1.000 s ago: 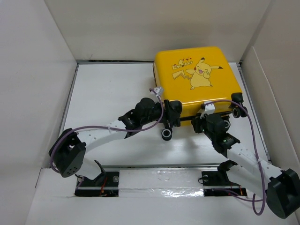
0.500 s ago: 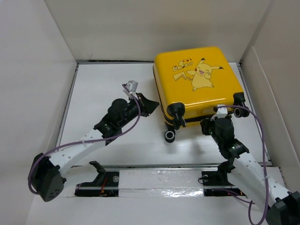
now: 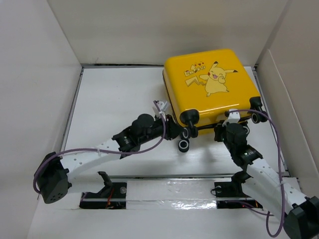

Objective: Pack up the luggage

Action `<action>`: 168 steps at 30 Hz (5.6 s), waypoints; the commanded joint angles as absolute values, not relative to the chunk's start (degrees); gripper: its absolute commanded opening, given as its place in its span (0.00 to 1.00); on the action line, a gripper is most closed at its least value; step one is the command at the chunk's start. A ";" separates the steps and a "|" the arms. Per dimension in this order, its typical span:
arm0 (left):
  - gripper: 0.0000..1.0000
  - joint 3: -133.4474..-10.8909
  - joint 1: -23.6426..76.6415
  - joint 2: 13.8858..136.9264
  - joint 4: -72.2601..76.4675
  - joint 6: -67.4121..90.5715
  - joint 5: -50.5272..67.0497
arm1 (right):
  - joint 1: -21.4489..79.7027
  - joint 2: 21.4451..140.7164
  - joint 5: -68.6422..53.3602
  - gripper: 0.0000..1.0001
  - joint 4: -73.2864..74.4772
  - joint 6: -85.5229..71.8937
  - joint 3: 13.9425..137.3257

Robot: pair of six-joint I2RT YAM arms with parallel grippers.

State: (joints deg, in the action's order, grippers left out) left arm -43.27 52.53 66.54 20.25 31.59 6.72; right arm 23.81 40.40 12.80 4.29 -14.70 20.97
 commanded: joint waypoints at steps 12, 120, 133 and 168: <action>0.72 -48.77 55.11 73.55 23.46 29.88 10.98 | 31.55 43.42 10.28 0.00 -5.20 -15.12 19.95; 0.00 -41.40 49.04 75.59 49.75 42.71 22.85 | 37.53 42.27 0.44 0.77 -26.72 -24.96 18.89; 0.00 -41.13 49.04 75.68 48.78 41.84 23.29 | 37.53 44.82 -0.26 0.41 -33.05 -23.38 19.95; 0.23 -33.92 53.79 79.80 43.33 32.17 -13.71 | 49.39 61.09 -0.26 0.00 -26.99 -13.27 42.00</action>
